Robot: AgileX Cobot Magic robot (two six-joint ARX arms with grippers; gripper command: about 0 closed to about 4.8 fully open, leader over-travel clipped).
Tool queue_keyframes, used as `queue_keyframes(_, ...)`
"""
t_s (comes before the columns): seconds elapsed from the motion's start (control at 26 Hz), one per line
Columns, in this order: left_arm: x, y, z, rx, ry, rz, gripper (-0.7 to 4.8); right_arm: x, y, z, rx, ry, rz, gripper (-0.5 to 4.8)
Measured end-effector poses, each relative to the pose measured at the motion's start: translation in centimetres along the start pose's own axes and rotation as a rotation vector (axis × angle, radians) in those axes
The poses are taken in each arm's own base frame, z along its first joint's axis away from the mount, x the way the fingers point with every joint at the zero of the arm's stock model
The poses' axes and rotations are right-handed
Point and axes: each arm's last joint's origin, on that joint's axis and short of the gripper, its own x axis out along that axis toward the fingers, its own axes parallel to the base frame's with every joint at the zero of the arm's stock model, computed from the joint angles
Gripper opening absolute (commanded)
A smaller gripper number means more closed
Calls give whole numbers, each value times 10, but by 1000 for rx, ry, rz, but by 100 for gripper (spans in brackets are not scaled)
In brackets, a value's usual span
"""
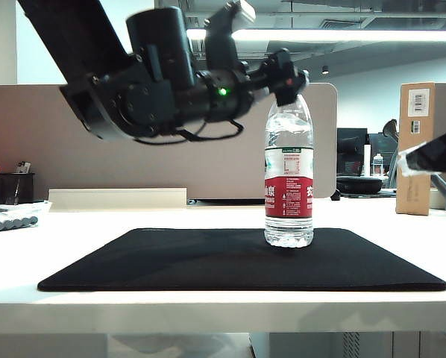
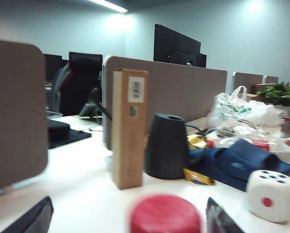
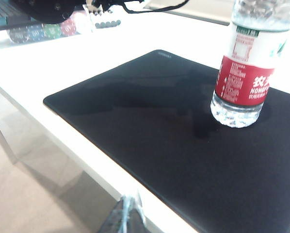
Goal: Stand the plastic bottle up on the black mouse pad.
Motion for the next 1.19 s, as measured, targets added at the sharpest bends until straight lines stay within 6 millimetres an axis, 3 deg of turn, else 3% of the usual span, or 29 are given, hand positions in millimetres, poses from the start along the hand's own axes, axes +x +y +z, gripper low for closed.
queue_keyframes(0.12,-2,8,21,17,2,-15,403,-1,0,2,0,-21,0,-1)
queue_keyframes(0.19,-3,10,34,25,-7,-42,374,-2,0,2,0,-30,-2,-1)
queue_keyframes(0.23,-3,11,42,29,-13,-55,335,-2,0,3,1,-39,-4,-1)
queue_keyframes(0.27,-5,12,51,34,-19,-74,263,-3,-1,3,1,-47,-8,-1)
queue_keyframes(0.38,-7,9,75,44,-39,-121,12,-5,-4,5,5,-75,-35,-1)
queue_keyframes(0.42,-8,8,84,45,-40,-127,-6,-6,-4,6,5,-86,-43,-1)
queue_keyframes(0.54,-15,3,120,66,-47,-132,-5,-8,-7,9,8,-120,-72,-1)
queue_keyframes(0.58,-22,-1,145,101,-54,-132,-5,-8,-8,8,9,-119,-85,-1)
queue_keyframes(0.73,-44,-9,185,136,54,-97,-5,-8,-9,7,11,-109,-95,-1)
queue_keyframes(0.96,-95,-27,226,158,317,24,-5,-8,-16,7,19,-109,-160,-1)
queue_keyframes(1.08,-127,-53,246,139,421,21,-5,-9,-21,7,25,-109,-212,-1)
queue_keyframes(1.11,-144,-72,254,143,482,26,-5,-10,-23,7,28,-109,-241,-1)
queue_keyframes(1.19,-162,-87,254,164,546,58,-5,-11,-26,7,32,-109,-274,0)
